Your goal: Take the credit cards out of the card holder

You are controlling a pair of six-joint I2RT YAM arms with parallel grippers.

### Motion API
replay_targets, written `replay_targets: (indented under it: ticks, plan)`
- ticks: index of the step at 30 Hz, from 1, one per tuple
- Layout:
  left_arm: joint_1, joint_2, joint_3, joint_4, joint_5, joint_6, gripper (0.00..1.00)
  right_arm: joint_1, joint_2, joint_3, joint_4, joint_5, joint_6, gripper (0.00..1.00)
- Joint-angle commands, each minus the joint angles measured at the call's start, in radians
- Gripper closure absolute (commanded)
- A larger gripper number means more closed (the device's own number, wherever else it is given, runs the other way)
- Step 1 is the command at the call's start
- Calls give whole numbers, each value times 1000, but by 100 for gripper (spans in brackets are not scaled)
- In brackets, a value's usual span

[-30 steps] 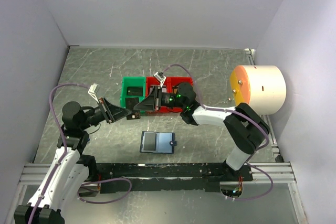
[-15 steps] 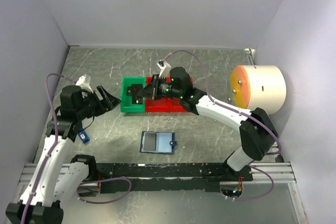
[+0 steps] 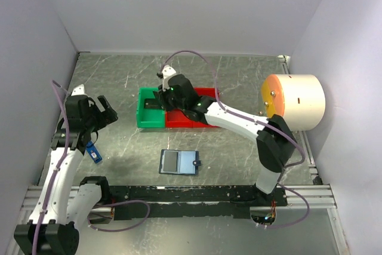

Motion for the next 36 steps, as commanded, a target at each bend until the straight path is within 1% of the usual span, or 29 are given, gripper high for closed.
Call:
replay_targets:
  ticks: [1, 3, 7, 12, 16, 22, 26, 31, 36]
  plan:
    - [12, -76, -35, 122, -106, 45, 0, 2, 90, 105, -10, 64, -216, 100]
    - [12, -138, -88, 187, -121, 42, 0, 3, 126, 142, -12, 36, -258, 100]
    - [11, -224, -134, 245, -103, 68, 0, 8, 186, 187, 8, 12, -328, 100]
    - [11, -174, -92, 177, -121, 94, 0, 17, 270, 280, -38, 14, -412, 100]
    - [11, -137, -54, 131, -130, 104, 0, 29, 362, 354, -70, 70, -504, 100]
    - [11, -211, -85, 159, -147, 106, 0, 45, 446, 428, -104, 129, -646, 100]
    - [11, -247, -102, 179, -161, 106, 0, 49, 483, 447, -104, 127, -726, 100]
    - [11, -235, -97, 174, -158, 109, 0, 57, 558, 514, -131, 180, -814, 100]
    - [11, -215, -91, 171, -144, 114, 1, 63, 597, 519, -116, 203, -877, 100]
